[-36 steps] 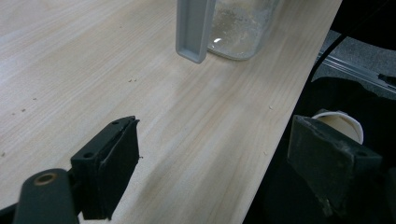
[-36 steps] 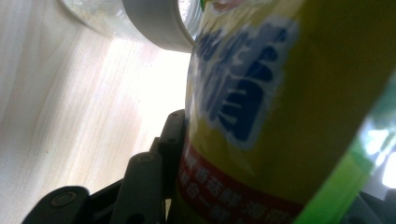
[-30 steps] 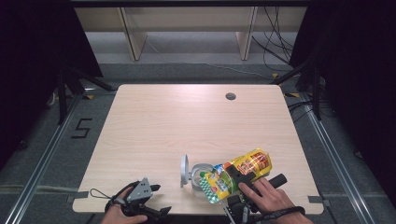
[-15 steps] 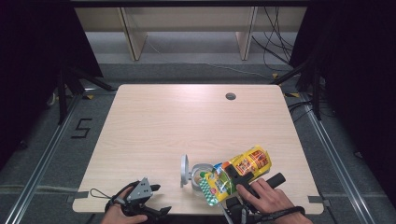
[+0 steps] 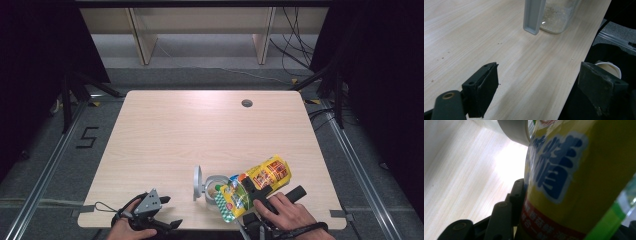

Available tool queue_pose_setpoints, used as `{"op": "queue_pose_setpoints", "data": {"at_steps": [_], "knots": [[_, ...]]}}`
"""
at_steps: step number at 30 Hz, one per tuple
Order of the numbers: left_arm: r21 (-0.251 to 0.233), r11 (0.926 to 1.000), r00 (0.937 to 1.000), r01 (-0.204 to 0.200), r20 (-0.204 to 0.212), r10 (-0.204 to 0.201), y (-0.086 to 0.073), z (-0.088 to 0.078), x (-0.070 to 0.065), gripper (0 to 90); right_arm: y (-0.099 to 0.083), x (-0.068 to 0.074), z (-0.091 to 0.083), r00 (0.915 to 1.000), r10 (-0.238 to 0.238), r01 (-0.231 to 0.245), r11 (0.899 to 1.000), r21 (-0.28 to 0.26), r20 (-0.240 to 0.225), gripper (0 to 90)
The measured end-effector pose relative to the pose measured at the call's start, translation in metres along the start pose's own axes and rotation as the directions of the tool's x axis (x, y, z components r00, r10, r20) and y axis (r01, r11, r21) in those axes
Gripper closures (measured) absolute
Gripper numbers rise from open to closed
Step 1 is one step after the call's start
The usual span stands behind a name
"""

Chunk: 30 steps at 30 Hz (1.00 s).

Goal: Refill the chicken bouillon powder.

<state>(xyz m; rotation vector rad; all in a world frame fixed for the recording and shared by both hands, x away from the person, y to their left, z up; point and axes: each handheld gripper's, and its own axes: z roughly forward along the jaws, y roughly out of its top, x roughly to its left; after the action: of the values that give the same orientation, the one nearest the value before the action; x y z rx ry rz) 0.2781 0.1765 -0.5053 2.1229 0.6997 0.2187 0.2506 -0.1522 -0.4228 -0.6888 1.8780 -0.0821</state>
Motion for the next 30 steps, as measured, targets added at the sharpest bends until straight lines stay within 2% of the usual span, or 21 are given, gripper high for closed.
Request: {"op": "queue_pose_setpoints", "data": {"at_steps": [1,3,4,5,8,10,11,12,13,14,15,16,17,21,23,24,28,30], "knots": [[0.002,1.0000,0.9999,0.006,0.011,-0.006,0.0002,-0.0004,0.0000,16.0,-0.0012,-0.0014,0.0002,0.9988,-0.048,0.048,0.999,0.005,-0.001,62.6],[0.017,0.9990,0.9992,-0.040,0.005,0.040,0.0011,-0.0016,0.0022,16.0,-0.0009,-0.0021,0.0001,0.9982,-0.060,0.060,0.998,0.007,0.001,62.6],[0.017,0.9988,0.9989,-0.046,0.006,0.046,0.0012,-0.0016,0.0023,16.0,-0.0007,-0.0020,0.0002,0.9979,-0.065,0.065,0.998,0.008,0.003,62.6],[0.015,0.9998,0.9999,-0.014,0.002,0.014,0.0006,-0.0010,0.0005,16.0,-0.0001,-0.0018,0.0002,0.9973,-0.072,0.072,0.997,0.012,0.012,62.6],[0.006,1.0000,1.0000,-0.001,0.004,0.001,0.0005,-0.0002,0.0003,16.0,0.0012,-0.0012,-0.0008,0.9971,-0.074,0.073,0.997,0.018,0.019,62.7],[0.020,0.9988,0.9990,-0.045,0.007,0.045,0.0011,-0.0016,0.0024,15.9,0.0016,-0.0013,-0.0005,0.9965,-0.081,0.081,0.997,0.015,0.022,62.7],[0.025,0.9986,0.9989,-0.046,0.013,0.046,0.0014,-0.0020,0.0027,15.7,0.0015,-0.0012,-0.0002,0.9959,-0.086,0.085,0.996,0.019,0.028,62.8],[0.008,0.9996,0.9995,-0.028,0.013,0.028,0.0012,-0.0009,0.0014,15.7,0.0016,-0.0015,-0.0002,0.9958,-0.088,0.087,0.996,0.018,0.028,62.7],[0.024,0.9987,0.9989,-0.045,0.011,0.045,0.0014,-0.0018,0.0026,15.7,0.0021,-0.0013,-0.0004,0.9959,-0.087,0.087,0.996,0.017,0.024,62.8],[0.018,0.9998,1.0000,0.001,0.010,-0.001,0.0007,-0.0007,0.0002,15.7,0.0023,-0.0014,-0.0002,0.9959,-0.088,0.087,0.996,0.017,0.023,62.8],[0.010,0.9999,0.9997,0.009,0.021,-0.009,0.0007,-0.0004,-0.0007,15.7,0.0024,-0.0016,0.0001,0.9958,-0.089,0.089,0.996,0.016,0.021,62.8],[0.009,0.9999,0.9998,0.008,0.016,-0.008,0.0006,-0.0003,-0.0007,15.7,0.0027,-0.0015,0.0003,0.9955,-0.092,0.091,0.996,0.015,0.023,62.8],[0.027,0.9996,0.9999,-0.011,0.009,0.011,0.0009,-0.0009,0.0009,15.7,0.0030,-0.0013,0.0006,0.9952,-0.094,0.094,0.995,0.015,0.027,63.5],[0.018,0.9998,1.0000,-0.008,0.003,0.008,0.0004,0.0000,0.0003,15.7,0.0038,-0.0007,0.0010,0.9938,-0.107,0.106,0.994,0.021,0.030,63.8],[0.009,0.9999,0.9998,0.005,0.018,-0.006,0.0002,0.0009,-0.0006,15.7,0.0040,-0.0012,0.0009,0.9935,-0.111,0.111,0.994,0.021,0.026,63.8],[0.021,0.9997,0.9999,-0.011,0.006,0.011,0.0003,0.0007,0.0003,15.7,0.0039,-0.0017,0.0012,0.9930,-0.116,0.115,0.993,0.021,0.026,63.8],[0.024,0.9997,0.9999,-0.009,0.008,0.008,0.0005,0.0006,0.0005,15.7,0.0031,-0.0018,0.0015,0.9916,-0.125,0.124,0.992,0.025,0.033,63.8],[0.006,1.0000,1.0000,0.006,0.002,-0.006,-0.0001,0.0010,-0.0013,15.6,0.0027,-0.0017,0.0012,0.9915,-0.125,0.125,0.992,0.026,0.034,63.9]]}}
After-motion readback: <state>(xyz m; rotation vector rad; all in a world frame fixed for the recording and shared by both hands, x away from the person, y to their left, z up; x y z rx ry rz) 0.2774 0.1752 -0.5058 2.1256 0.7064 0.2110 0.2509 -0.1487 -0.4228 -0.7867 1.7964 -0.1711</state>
